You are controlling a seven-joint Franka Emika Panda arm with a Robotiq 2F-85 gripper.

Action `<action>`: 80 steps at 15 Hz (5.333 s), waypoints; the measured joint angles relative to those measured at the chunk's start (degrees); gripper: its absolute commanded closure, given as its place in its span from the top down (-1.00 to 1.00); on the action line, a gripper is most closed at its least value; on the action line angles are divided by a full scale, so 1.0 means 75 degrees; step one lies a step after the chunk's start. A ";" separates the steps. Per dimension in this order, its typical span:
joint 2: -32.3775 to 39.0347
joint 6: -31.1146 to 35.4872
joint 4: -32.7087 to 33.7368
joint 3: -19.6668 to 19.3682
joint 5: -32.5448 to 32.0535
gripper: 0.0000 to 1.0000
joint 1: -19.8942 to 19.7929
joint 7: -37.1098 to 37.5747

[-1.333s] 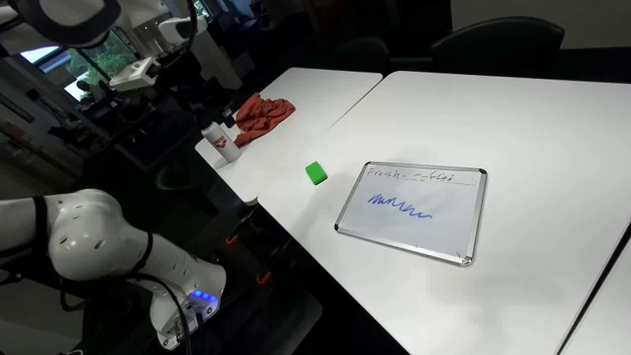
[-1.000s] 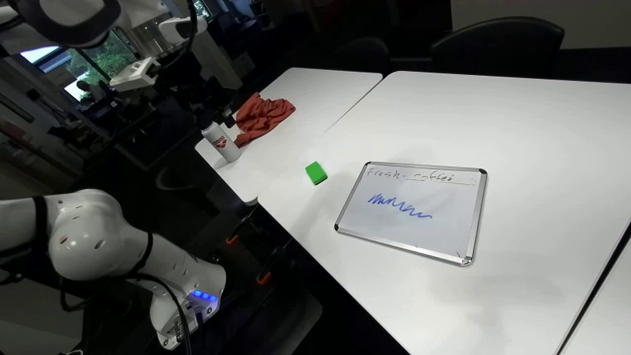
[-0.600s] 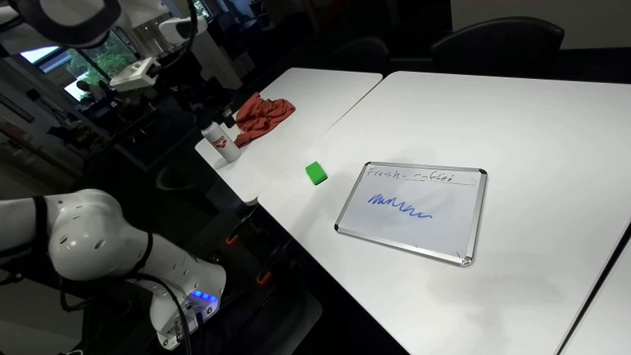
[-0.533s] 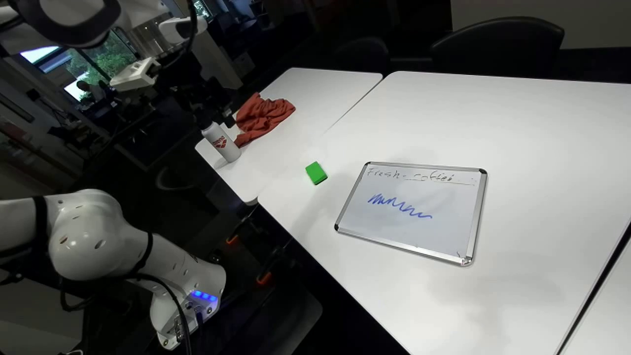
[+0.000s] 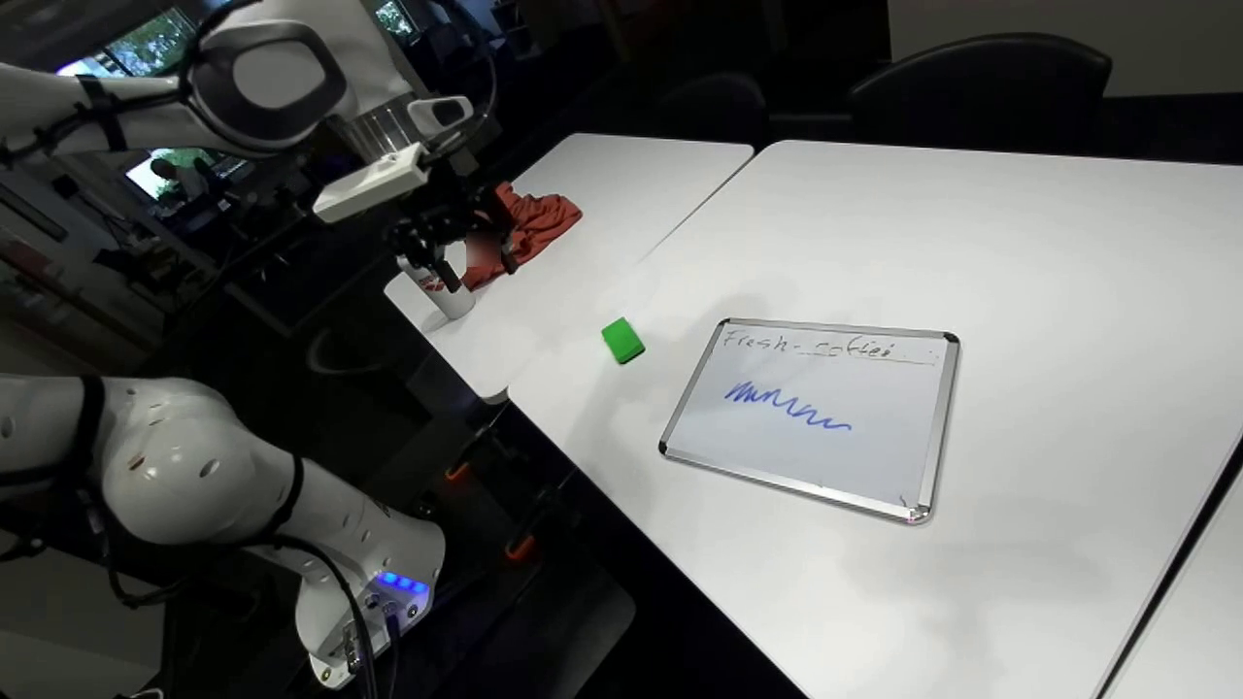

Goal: Use the duster to erase the blue markings on the white board

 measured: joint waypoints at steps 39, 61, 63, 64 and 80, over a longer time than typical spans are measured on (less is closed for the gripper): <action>0.6769 0.6789 0.0911 0.0784 -0.0669 1.00 -0.0323 -0.1940; 0.7983 0.7222 0.1877 0.1792 -0.0582 1.00 -0.1115 -0.2044; 0.8076 0.7222 0.1967 0.1792 -0.0594 1.00 -0.1092 -0.2044; 0.8118 0.7222 0.2003 0.1792 -0.0600 1.00 -0.1075 -0.2044; 0.8373 0.7336 0.2204 0.1758 -0.0716 -0.34 -0.0940 -0.2006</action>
